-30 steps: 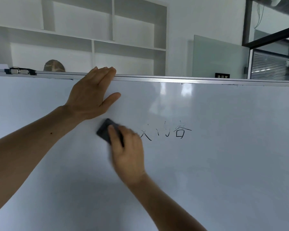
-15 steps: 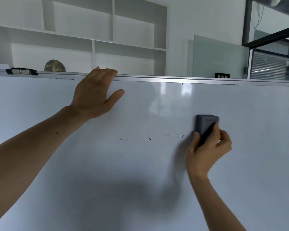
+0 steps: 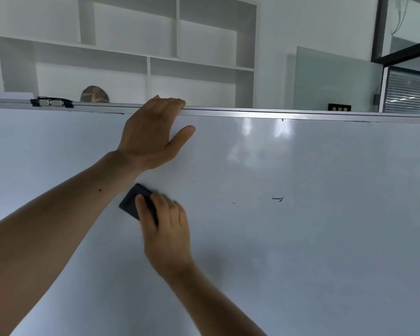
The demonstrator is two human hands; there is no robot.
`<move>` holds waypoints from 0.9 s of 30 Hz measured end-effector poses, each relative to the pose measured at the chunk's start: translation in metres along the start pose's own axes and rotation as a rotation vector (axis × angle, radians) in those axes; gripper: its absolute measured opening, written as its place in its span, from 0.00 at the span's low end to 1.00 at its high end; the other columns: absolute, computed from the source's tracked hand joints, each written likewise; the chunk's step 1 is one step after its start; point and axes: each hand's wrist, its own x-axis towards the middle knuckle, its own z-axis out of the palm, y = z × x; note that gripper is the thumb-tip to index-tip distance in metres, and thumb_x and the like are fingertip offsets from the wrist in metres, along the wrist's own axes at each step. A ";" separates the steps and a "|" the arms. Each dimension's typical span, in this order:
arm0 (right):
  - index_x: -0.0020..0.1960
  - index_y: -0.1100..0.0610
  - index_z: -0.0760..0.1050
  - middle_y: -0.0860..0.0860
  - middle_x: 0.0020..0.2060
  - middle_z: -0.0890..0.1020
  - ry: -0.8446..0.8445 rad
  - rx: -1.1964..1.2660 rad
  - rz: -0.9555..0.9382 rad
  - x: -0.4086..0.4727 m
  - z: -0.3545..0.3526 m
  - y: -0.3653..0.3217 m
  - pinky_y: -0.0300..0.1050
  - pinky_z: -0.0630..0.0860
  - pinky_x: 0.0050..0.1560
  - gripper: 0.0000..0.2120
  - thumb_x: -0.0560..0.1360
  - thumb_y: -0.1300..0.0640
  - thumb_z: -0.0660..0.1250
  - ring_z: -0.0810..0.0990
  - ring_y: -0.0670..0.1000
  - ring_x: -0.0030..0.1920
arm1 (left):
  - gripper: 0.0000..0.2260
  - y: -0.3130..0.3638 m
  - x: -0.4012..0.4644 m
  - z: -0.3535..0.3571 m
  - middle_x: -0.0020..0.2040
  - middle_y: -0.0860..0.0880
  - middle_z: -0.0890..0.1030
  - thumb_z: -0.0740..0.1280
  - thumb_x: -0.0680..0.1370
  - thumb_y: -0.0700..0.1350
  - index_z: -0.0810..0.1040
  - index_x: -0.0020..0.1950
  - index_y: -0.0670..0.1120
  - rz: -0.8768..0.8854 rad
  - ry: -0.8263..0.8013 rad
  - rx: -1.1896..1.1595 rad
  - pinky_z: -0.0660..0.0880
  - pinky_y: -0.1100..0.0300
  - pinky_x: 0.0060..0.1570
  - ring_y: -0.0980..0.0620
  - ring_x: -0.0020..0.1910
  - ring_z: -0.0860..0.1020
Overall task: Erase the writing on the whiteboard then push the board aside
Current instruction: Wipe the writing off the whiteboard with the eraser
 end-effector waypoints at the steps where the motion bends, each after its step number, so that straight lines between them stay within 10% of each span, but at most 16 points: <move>1: 0.66 0.60 0.73 0.59 0.57 0.79 -0.019 -0.001 0.021 -0.002 -0.007 0.010 0.51 0.74 0.56 0.16 0.79 0.62 0.66 0.78 0.59 0.56 | 0.29 0.000 0.000 0.000 0.65 0.43 0.78 0.53 0.79 0.61 0.71 0.69 0.42 -0.004 0.001 -0.004 0.67 0.46 0.71 0.40 0.65 0.74; 6: 0.55 0.53 0.77 0.45 0.45 0.78 0.027 0.012 0.323 0.008 -0.077 0.076 0.45 0.72 0.50 0.11 0.83 0.48 0.61 0.76 0.40 0.46 | 0.29 0.002 -0.004 -0.004 0.65 0.43 0.78 0.54 0.78 0.62 0.72 0.69 0.42 -0.005 -0.011 -0.005 0.69 0.46 0.69 0.40 0.65 0.74; 10: 0.64 0.70 0.73 0.59 0.54 0.72 0.372 -0.230 0.503 -0.010 -0.129 0.148 0.50 0.67 0.52 0.22 0.73 0.63 0.70 0.69 0.58 0.50 | 0.27 0.010 -0.001 -0.011 0.62 0.42 0.80 0.56 0.78 0.60 0.74 0.67 0.41 -0.045 -0.008 -0.013 0.71 0.46 0.64 0.39 0.62 0.76; 15: 0.72 0.66 0.64 0.65 0.61 0.71 0.505 -0.316 0.792 -0.032 -0.150 0.175 0.55 0.69 0.62 0.29 0.74 0.67 0.70 0.68 0.61 0.60 | 0.25 0.016 -0.001 -0.012 0.59 0.42 0.81 0.57 0.79 0.59 0.75 0.65 0.42 -0.066 0.013 -0.025 0.74 0.47 0.57 0.39 0.58 0.77; 18: 0.67 0.69 0.70 0.51 0.54 0.73 0.569 -0.178 0.735 -0.014 -0.134 0.155 0.38 0.65 0.61 0.26 0.71 0.69 0.72 0.70 0.47 0.55 | 0.25 0.016 0.000 -0.014 0.56 0.42 0.81 0.57 0.79 0.60 0.76 0.63 0.42 -0.076 0.018 -0.032 0.74 0.48 0.53 0.39 0.56 0.77; 23: 0.41 0.55 0.74 0.47 0.35 0.77 0.301 -0.124 0.574 0.018 -0.070 0.070 0.55 0.74 0.39 0.08 0.80 0.57 0.65 0.74 0.47 0.36 | 0.29 0.016 -0.001 -0.015 0.56 0.43 0.81 0.53 0.77 0.64 0.76 0.63 0.43 -0.101 0.013 -0.052 0.74 0.49 0.53 0.40 0.56 0.76; 27: 0.60 0.55 0.73 0.55 0.52 0.81 0.102 -0.035 0.208 0.024 -0.022 0.003 0.50 0.79 0.52 0.09 0.80 0.58 0.62 0.78 0.53 0.51 | 0.30 0.017 -0.001 -0.019 0.57 0.43 0.81 0.52 0.77 0.64 0.75 0.64 0.43 -0.109 -0.009 -0.057 0.74 0.48 0.53 0.41 0.57 0.77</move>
